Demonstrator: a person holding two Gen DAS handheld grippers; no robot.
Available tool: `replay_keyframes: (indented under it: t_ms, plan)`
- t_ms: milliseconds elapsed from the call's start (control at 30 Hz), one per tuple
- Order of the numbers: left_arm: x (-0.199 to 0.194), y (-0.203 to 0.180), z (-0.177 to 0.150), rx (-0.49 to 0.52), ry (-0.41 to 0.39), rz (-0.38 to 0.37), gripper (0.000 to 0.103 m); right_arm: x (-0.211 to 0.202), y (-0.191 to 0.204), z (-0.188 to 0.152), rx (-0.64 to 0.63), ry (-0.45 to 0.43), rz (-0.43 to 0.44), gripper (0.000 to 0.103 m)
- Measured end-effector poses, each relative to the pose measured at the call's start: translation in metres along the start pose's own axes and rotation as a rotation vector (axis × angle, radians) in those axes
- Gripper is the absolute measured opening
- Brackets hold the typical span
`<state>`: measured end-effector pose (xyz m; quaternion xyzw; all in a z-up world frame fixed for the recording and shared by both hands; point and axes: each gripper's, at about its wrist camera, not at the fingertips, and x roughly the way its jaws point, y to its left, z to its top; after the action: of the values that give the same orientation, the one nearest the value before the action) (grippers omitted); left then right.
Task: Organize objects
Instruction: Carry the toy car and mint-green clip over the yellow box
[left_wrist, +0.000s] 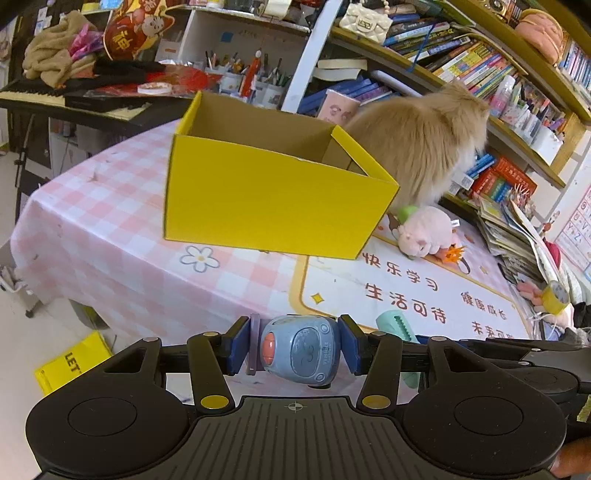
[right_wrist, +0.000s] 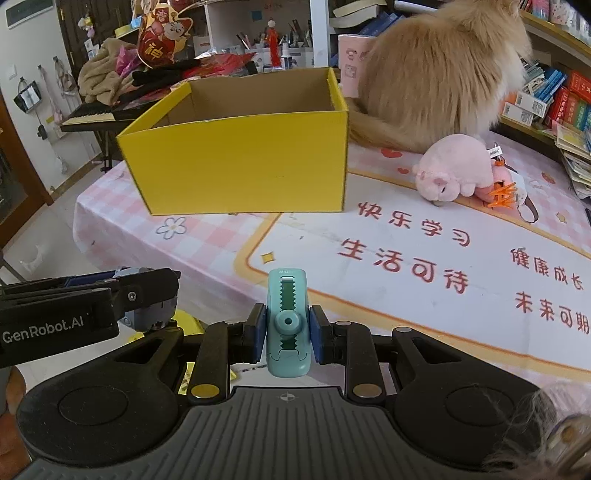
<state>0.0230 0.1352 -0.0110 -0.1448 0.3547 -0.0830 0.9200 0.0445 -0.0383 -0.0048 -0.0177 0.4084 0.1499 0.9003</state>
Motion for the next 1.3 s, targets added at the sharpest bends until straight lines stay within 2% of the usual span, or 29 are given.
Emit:
replay_keyframes:
  t_ms: [167, 333, 533, 767, 1000, 1300]
  plan:
    - [-0.012, 0.010, 0.002, 0.012, -0.026, 0.003, 0.049, -0.003, 0.013, -0.001, 0.013, -0.014, 0.002, 0.023]
    - [-0.019, 0.012, 0.023, 0.032, -0.087, -0.008, 0.049, -0.006, 0.021, 0.010, 0.006, -0.048, 0.000, 0.023]
    - [-0.022, 0.005, 0.068, 0.037, -0.206, -0.022, 0.049, -0.012, 0.018, 0.060, -0.003, -0.171, -0.004, 0.023]
    - [-0.001, -0.007, 0.117, 0.043, -0.305, 0.001, 0.049, 0.002, 0.005, 0.123, -0.035, -0.285, 0.005, 0.023]
    - [0.051, -0.014, 0.152, 0.034, -0.282, 0.052, 0.049, 0.052, -0.004, 0.162, -0.104, -0.247, 0.020, 0.023]
    - [0.123, -0.014, 0.183, -0.028, -0.225, 0.148, 0.049, 0.131, -0.010, 0.204, -0.301, -0.151, 0.026, 0.023]
